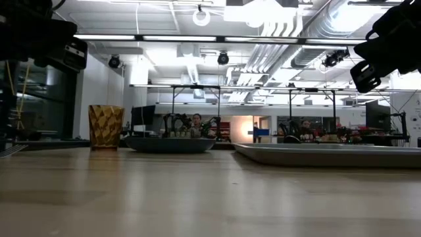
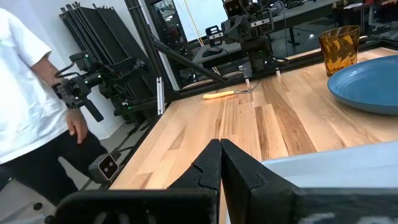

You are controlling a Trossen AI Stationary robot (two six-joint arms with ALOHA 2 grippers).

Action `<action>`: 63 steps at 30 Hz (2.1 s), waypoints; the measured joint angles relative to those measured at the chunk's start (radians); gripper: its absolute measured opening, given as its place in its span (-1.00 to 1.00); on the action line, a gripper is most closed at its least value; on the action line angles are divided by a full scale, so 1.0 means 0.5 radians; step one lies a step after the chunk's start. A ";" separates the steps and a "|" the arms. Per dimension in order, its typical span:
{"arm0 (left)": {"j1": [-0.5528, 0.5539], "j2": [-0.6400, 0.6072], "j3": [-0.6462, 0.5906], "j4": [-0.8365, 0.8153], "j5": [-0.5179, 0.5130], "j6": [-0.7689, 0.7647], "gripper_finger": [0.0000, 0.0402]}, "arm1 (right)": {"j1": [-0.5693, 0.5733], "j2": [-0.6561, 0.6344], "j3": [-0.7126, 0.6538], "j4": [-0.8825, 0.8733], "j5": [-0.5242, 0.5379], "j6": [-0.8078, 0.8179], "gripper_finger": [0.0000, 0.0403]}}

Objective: Pick and place plate/cup/fork/spoon on tray

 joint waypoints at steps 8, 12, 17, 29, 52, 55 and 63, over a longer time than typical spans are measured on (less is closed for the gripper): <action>0.000 0.000 0.000 0.000 0.000 0.000 -0.97 | 0.000 0.000 0.000 0.000 0.001 0.000 -1.00; 0.000 -0.001 0.000 0.001 0.000 0.000 -0.97 | 0.000 0.000 0.000 0.000 0.001 0.000 -1.00; 0.000 -0.001 0.000 0.000 0.001 0.000 -0.97 | 0.000 0.000 0.000 0.000 0.000 0.000 -1.00; 0.000 0.000 0.000 0.000 0.000 0.000 -0.97 | 0.001 0.000 0.000 0.000 0.000 0.000 -1.00; 0.005 0.082 0.000 1.240 -0.637 0.105 -0.97 | 0.000 -0.001 0.000 0.000 0.001 -0.001 -1.00; 0.005 0.122 0.001 1.610 -0.802 0.088 -0.97 | 0.001 0.000 0.000 0.000 0.001 0.000 -1.00; 0.031 0.822 0.411 1.884 -1.218 -0.317 -0.97 | 0.001 -0.001 0.000 0.000 0.001 0.000 -1.00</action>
